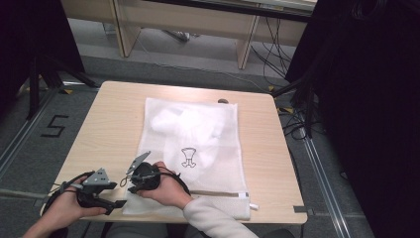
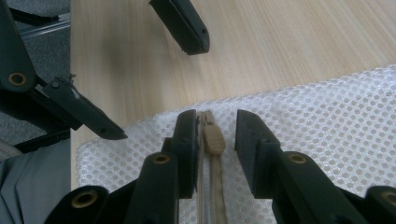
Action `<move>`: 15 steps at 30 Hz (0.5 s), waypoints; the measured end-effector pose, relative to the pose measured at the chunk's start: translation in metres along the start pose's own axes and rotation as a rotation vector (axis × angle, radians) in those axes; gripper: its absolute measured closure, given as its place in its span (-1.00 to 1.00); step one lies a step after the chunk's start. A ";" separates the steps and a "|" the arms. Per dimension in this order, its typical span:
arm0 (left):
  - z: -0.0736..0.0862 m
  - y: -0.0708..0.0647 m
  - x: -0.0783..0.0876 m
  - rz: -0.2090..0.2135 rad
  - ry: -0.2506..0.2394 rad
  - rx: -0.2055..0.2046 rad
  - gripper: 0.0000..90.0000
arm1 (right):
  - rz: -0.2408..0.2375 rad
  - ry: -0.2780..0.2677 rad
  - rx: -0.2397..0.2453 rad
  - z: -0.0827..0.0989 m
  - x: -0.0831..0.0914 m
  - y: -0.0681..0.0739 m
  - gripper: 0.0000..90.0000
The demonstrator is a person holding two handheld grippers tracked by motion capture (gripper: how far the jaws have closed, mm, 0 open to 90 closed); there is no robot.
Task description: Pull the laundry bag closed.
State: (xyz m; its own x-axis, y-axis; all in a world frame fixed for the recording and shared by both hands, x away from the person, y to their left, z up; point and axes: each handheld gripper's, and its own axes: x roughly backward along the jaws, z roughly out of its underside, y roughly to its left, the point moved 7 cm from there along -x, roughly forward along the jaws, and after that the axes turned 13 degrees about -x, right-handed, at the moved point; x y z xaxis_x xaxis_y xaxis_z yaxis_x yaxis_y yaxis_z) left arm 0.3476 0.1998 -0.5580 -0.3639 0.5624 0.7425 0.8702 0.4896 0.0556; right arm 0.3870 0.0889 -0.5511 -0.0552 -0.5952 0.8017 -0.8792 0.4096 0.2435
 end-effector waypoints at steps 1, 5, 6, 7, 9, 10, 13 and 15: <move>0.000 0.000 0.000 0.000 0.000 0.001 -0.44 | 0.007 0.006 0.015 0.000 0.000 -0.001 0.58; 0.000 -0.001 0.000 0.008 -0.002 0.001 -0.44 | 0.011 0.016 0.020 -0.001 -0.003 -0.001 0.62; 0.000 -0.001 0.000 0.006 -0.003 0.003 -0.44 | 0.012 0.019 0.014 -0.001 -0.003 -0.001 0.64; 0.000 -0.001 0.000 0.009 -0.002 0.001 -0.44 | 0.010 0.016 0.030 -0.002 -0.004 -0.002 0.65; 0.000 -0.001 0.000 0.008 -0.004 0.005 -0.44 | 0.009 0.022 0.009 -0.001 -0.004 0.000 0.68; 0.000 -0.001 0.000 0.010 -0.002 0.001 -0.44 | 0.011 0.023 0.026 -0.002 -0.004 -0.001 0.72; 0.000 -0.001 0.000 0.011 -0.003 0.003 -0.44 | 0.008 0.025 0.039 -0.003 -0.004 0.001 0.79; -0.001 -0.001 -0.001 0.008 -0.009 0.010 -0.44 | 0.011 0.027 0.025 -0.003 -0.003 0.003 0.81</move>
State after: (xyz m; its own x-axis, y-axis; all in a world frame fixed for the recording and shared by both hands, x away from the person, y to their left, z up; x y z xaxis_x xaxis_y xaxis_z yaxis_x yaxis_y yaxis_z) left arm 0.3470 0.1982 -0.5583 -0.3596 0.5723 0.7370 0.8698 0.4916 0.0427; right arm 0.3862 0.0941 -0.5508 -0.0525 -0.5721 0.8185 -0.8903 0.3981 0.2211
